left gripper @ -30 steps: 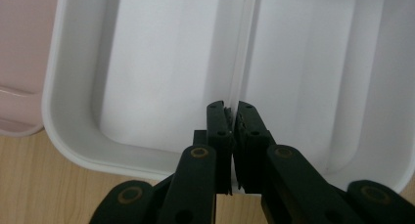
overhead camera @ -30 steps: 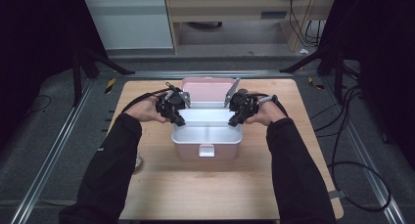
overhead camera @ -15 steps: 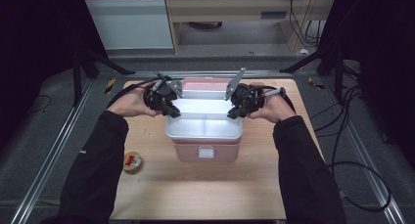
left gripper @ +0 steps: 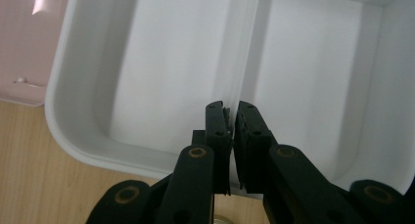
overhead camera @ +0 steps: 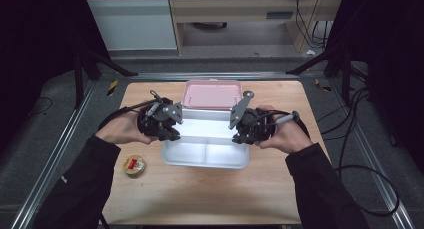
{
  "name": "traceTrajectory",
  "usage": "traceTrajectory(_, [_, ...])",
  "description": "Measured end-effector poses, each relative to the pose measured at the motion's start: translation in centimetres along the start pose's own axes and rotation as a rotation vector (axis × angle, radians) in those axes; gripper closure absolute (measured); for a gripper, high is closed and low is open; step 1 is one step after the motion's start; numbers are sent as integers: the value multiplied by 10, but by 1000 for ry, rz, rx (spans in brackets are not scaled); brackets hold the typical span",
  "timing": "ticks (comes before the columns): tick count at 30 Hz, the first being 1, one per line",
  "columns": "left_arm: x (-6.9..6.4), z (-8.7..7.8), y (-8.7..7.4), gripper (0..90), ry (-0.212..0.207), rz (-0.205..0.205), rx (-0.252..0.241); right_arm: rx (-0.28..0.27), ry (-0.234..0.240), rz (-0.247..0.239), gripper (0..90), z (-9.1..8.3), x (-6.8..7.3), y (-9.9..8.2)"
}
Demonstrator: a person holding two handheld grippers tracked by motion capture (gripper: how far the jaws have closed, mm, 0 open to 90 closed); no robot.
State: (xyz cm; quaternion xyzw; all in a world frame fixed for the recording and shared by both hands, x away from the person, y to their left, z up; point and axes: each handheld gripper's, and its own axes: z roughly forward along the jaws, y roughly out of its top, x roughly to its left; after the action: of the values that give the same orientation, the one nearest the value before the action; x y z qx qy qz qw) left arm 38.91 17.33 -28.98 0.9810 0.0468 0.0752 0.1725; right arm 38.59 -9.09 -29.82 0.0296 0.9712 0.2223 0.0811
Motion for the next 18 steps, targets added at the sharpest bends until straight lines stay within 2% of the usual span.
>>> traceTrajectory(1, [0, 0, 0, 850, 0, 0, 0, 2, 4, -2, 892, 1, 4, -1])
traceTrajectory(2, [-8, 2, -1, 850, 2, 4, 3, 2, 4, -2, 892, 1, 4, -1])
traceTrajectory(3, [-20, 5, -3, 854, -1, 22, 7, -1, 13, -4, 891, 2, 16, -3])
traceTrajectory(4, [-20, 5, -3, 858, -1, 22, 7, 1, 15, -2, 890, 3, 20, -4])
traceTrajectory(5, [-31, 8, -5, 855, 5, 20, 10, 1, 17, -5, 891, 5, 26, -5])
traceTrajectory(7, [-35, 10, -7, 853, 1, 16, 11, -6, 16, -6, 891, 9, 36, -8])
traceTrajectory(8, [-44, 15, -10, 853, -3, 5, 9, -6, 18, -4, 890, 11, 41, -10])
traceTrajectory(9, [-44, 15, -10, 853, -3, 5, 9, -9, 14, -3, 890, 14, 45, -12])
traceTrajectory(10, [-54, 20, -15, 851, -10, -13, -1, -9, 13, -6, 891, 17, 52, -14])
traceTrajectory(11, [-54, 20, -15, 852, -10, -13, -1, -10, 18, -4, 890, 20, 56, -16])
traceTrajectory(12, [-62, 25, -19, 852, -12, -18, -10, -11, 21, -4, 891, 22, 60, -18])
traceTrajectory(15, [-73, 35, -24, 845, -16, -34, -17, -13, 43, -4, 894, 31, 69, -23])
traceTrajectory(18, [-79, 46, -28, 841, -38, -48, -13, -10, 56, -6, 896, 39, 75, -27])
